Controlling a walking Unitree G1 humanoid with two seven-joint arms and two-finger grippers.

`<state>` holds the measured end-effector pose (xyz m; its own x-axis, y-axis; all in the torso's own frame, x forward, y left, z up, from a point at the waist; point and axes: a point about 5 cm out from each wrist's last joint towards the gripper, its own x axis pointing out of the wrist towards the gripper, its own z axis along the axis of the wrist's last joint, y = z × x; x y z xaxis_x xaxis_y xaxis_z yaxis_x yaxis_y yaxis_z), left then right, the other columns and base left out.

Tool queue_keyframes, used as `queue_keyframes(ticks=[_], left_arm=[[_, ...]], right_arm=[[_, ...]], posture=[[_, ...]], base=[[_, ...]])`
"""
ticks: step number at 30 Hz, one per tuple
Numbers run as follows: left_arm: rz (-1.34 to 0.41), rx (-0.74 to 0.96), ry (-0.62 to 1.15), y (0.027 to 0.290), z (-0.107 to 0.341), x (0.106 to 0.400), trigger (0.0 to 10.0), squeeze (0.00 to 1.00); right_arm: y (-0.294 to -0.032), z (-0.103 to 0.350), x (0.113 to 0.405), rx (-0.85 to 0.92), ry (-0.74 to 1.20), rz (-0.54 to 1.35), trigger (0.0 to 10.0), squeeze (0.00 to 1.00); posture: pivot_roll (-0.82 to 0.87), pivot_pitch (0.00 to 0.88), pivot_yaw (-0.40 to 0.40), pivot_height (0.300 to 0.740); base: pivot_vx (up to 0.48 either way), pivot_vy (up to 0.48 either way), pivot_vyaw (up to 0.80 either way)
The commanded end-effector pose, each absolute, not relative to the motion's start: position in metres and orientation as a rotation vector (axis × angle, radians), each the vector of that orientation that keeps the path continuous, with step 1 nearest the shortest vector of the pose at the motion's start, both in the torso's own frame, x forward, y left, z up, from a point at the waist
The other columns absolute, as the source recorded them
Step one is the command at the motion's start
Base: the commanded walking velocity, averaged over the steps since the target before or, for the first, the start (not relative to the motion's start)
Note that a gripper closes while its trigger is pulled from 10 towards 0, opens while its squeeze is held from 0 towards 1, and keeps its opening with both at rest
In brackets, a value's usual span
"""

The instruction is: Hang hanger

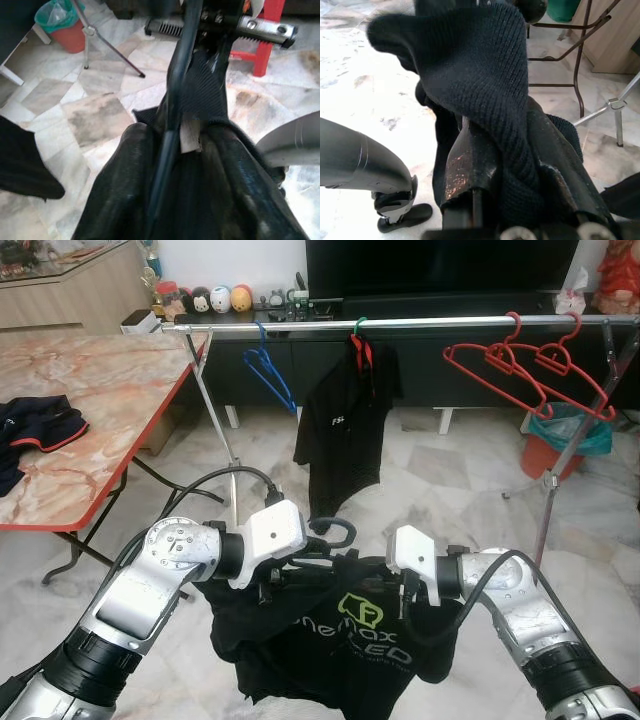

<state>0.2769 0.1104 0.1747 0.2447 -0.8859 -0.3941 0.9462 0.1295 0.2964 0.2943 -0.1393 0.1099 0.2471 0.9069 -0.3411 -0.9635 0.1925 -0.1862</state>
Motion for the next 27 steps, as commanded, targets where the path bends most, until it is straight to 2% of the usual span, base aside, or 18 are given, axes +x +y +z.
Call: queue_keyframes(ticks=[1,6,7,8,9,10,11,12,13,14,15,27], left_arm=[[-1.301,0.543,0.136,0.117,0.177,0.281,0.0,0.0],[-1.258,0.543,0.128,0.118,0.177,0.285,0.0,0.0],[-1.26,0.546,0.13,0.118,0.177,0.285,2.0,0.0],[-1.268,0.548,0.135,0.118,0.176,0.284,2.9,0.0],[-1.28,0.547,0.143,0.117,0.175,0.282,3.0,0.0],[-1.298,0.547,0.153,0.117,0.173,0.28,3.6,0.0],[-1.31,0.549,0.159,0.116,0.173,0.278,5.7,0.0],[-1.321,0.549,0.162,0.116,0.172,0.276,5.8,0.0],[-1.32,0.543,0.162,0.116,0.172,0.276,4.5,0.0],[-1.318,0.538,0.163,0.115,0.172,0.276,2.7,0.0],[-1.325,0.533,0.167,0.115,0.171,0.276,0.0,0.0],[-1.368,0.496,0.173,0.107,0.168,0.269,0.0,0.0]], right_arm=[[-0.134,0.125,0.297,-0.4,0.09,1.337,10.0,0.0],[-0.133,0.124,0.296,-0.397,0.09,1.343,10.0,0.0],[-0.133,0.124,0.296,-0.396,0.09,1.345,10.0,0.0],[-0.132,0.125,0.296,-0.395,0.089,1.347,10.0,0.0],[-0.132,0.125,0.296,-0.395,0.088,1.348,10.0,0.0],[-0.132,0.125,0.296,-0.394,0.087,1.348,10.0,0.0],[-0.132,0.125,0.296,-0.394,0.088,1.348,10.0,0.0],[-0.132,0.125,0.296,-0.394,0.087,1.349,10.0,0.0],[-0.132,0.125,0.296,-0.394,0.087,1.349,10.0,0.0],[-0.132,0.125,0.296,-0.394,0.086,1.35,10.0,0.0],[-0.131,0.126,0.296,-0.393,0.086,1.35,10.0,0.0],[-0.129,0.126,0.297,-0.386,0.083,1.35,10.0,0.0]], posture=[[0.02,0.0,0.089,0.719],[0.02,0.0,0.089,0.719],[0.02,0.0,0.089,0.719],[0.02,0.0,0.09,0.719],[0.02,0.0,0.09,0.719],[0.02,0.0,0.09,0.719],[0.02,0.0,0.09,0.719],[0.02,0.0,0.09,0.719],[0.02,0.0,0.09,0.719],[0.02,0.0,0.091,0.719],[0.02,0.0,0.091,0.719],[0.02,0.0,0.088,0.719]], base=[[0.0,0.0,0.0],[0.0,0.0,0.0],[0.0,0.0,0.0],[0.0,0.0,0.0],[0.0,0.0,0.0],[0.0,0.0,0.0],[0.0,0.0,0.0],[0.0,0.0,0.0],[0.0,0.0,0.0],[0.0,0.0,0.0],[0.0,0.0,0.0],[0.0,0.0,0.0]])
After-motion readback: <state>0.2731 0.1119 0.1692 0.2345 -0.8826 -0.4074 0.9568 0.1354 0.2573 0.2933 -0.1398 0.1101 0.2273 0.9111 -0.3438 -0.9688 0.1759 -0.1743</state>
